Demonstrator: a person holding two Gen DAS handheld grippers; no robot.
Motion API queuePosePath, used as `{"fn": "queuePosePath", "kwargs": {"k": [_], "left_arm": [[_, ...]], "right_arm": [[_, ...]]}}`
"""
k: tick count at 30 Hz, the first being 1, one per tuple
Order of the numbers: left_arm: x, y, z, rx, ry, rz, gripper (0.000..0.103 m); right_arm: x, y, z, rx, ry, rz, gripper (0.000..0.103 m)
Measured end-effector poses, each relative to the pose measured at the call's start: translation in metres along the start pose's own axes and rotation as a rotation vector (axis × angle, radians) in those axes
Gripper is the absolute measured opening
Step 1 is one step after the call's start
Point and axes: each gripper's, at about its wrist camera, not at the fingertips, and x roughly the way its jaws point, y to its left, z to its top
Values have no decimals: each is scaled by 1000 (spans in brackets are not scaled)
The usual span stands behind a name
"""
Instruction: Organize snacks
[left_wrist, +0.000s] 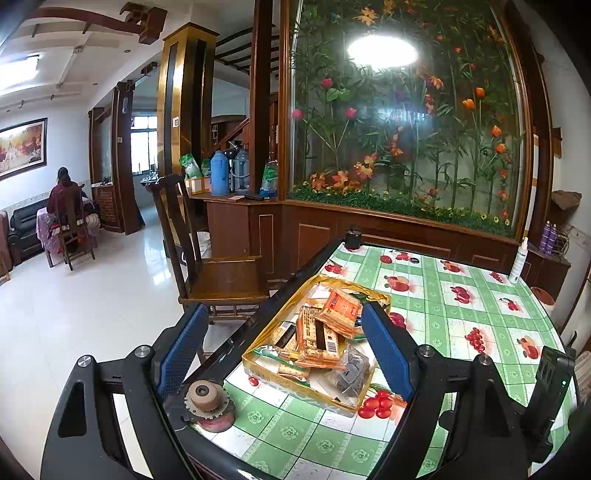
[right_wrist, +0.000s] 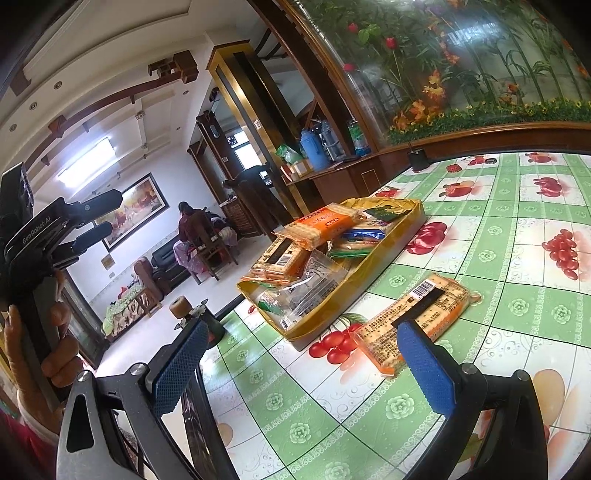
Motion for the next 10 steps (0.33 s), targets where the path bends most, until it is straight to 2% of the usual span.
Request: {"fn": "queuePosePath", "kwargs": {"k": [10], "left_arm": [[-6, 0, -1, 31, -29, 4, 86]], "right_arm": [[2, 0, -1, -16, 9, 3, 102]]}}
